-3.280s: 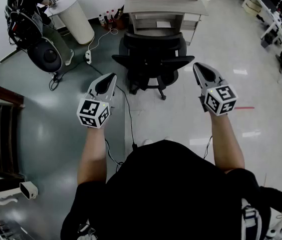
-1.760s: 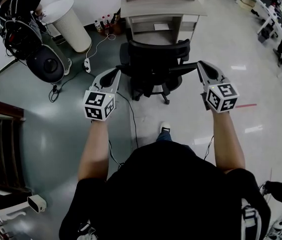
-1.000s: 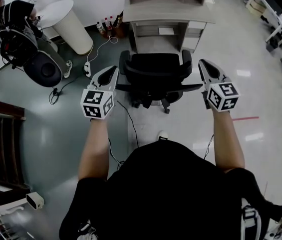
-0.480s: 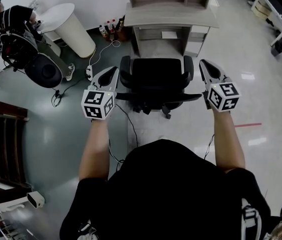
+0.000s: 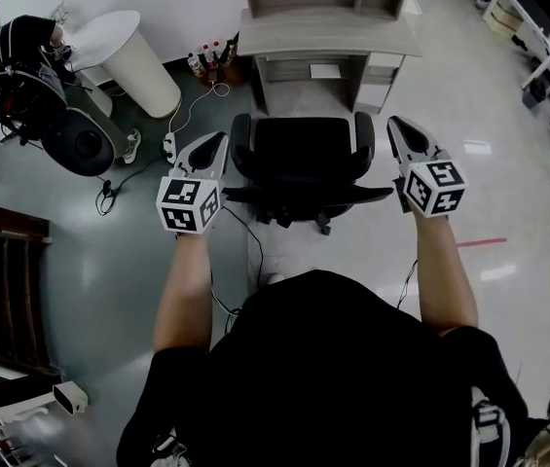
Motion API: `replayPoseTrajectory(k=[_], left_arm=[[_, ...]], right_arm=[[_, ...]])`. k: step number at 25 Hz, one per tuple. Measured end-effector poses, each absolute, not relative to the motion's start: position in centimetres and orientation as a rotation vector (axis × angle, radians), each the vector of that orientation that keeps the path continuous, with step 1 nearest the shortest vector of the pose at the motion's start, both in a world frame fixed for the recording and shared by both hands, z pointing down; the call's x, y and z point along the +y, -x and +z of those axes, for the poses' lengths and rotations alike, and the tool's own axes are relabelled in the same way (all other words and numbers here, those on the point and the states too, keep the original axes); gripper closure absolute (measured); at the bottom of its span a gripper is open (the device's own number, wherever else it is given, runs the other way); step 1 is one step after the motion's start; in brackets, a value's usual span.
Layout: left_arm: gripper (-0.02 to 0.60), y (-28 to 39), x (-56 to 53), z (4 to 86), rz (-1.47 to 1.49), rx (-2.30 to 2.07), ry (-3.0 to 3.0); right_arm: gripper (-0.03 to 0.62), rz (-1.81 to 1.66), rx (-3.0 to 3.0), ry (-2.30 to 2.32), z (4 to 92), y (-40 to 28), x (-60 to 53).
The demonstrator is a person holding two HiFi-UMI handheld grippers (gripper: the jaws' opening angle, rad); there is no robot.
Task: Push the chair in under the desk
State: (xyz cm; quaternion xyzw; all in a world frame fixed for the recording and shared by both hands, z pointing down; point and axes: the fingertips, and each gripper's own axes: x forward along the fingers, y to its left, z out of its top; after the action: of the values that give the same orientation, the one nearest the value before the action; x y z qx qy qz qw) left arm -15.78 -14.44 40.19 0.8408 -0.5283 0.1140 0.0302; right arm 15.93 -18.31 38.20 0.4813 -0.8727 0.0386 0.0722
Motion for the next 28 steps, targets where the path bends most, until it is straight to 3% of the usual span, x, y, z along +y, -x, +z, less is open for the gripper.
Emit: replayPoseTrajectory(k=[28], left_arm=[[0.555,19.0,-14.6,45.8,0.511,-1.469,-2.61]], right_arm=[[0.595,0.14,-2.416,-1.444,43.2,-16.8,-16.0]])
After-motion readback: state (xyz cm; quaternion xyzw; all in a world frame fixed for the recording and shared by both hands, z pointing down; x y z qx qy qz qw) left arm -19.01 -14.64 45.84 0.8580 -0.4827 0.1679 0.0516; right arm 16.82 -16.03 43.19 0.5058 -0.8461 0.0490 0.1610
